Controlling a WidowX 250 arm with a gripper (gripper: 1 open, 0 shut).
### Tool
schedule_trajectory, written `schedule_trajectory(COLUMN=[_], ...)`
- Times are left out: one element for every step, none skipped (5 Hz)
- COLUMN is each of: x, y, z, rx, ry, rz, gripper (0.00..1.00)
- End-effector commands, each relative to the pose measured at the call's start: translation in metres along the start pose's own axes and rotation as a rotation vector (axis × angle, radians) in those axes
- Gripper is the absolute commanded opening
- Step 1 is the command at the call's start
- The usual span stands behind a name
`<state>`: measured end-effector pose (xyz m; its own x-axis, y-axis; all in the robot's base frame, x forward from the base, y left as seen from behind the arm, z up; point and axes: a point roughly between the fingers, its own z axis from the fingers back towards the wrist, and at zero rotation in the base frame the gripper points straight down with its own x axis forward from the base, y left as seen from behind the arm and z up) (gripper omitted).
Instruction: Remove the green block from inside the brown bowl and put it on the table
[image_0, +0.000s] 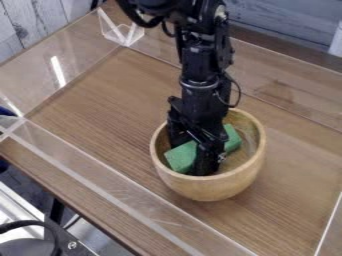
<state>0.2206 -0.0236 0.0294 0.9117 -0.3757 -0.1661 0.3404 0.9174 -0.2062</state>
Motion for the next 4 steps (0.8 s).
schedule_trajectory(x=[-0.004, 0.0, 0.004, 0.008], y=[0.005, 0.004, 0.003, 0.001], z=[-0.006, -0.01, -0.014, -0.018], rx=[0.0, -0.005, -0.01, -0.029], ry=[-0.005, 0.007, 0.02, 0.031], rz=[-0.031, -0.046, -0.061, -0.035], gripper=[1.0, 1.0, 1.0, 1.0])
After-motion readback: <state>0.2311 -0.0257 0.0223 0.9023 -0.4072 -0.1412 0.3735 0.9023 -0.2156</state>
